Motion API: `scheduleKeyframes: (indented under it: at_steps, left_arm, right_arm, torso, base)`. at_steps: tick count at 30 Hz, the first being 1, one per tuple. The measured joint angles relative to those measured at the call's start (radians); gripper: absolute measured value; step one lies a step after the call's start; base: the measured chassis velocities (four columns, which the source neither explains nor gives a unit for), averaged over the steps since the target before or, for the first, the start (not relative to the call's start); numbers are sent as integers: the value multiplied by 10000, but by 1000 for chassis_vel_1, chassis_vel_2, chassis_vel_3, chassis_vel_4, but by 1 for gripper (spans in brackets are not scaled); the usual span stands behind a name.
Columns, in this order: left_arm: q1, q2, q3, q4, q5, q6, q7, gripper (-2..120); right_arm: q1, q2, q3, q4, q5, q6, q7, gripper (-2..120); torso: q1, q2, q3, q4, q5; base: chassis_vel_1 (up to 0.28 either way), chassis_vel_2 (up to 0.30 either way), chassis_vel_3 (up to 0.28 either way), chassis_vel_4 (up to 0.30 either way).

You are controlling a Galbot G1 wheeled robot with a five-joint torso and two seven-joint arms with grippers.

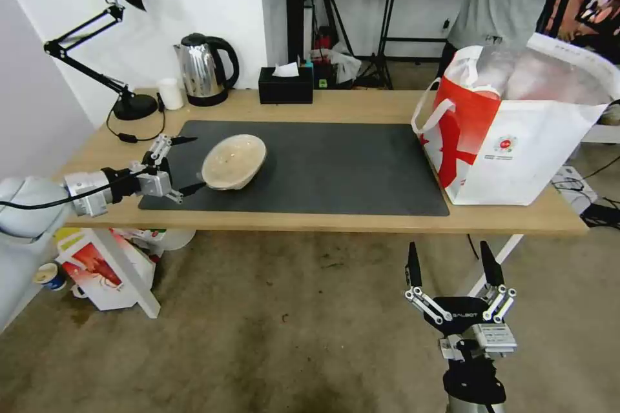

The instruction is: Pick up the trash from the table and place it into the takeout bag.

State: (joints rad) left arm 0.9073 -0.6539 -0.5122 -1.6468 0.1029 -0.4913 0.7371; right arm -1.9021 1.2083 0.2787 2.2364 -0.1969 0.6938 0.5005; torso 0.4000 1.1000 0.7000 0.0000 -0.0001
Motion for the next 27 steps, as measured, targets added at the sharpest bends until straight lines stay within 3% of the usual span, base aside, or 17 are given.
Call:
scheduleKeyframes:
  at_steps: [27]
  left_arm:
    - [-288, 30, 572, -42, -477, -30, 331, 100]
  right_arm:
    - [1, 0, 0, 0, 0, 0, 0, 100]
  torso:
    - [-1, 0, 0, 0, 1]
  base:
    - [0, 0, 0, 0]
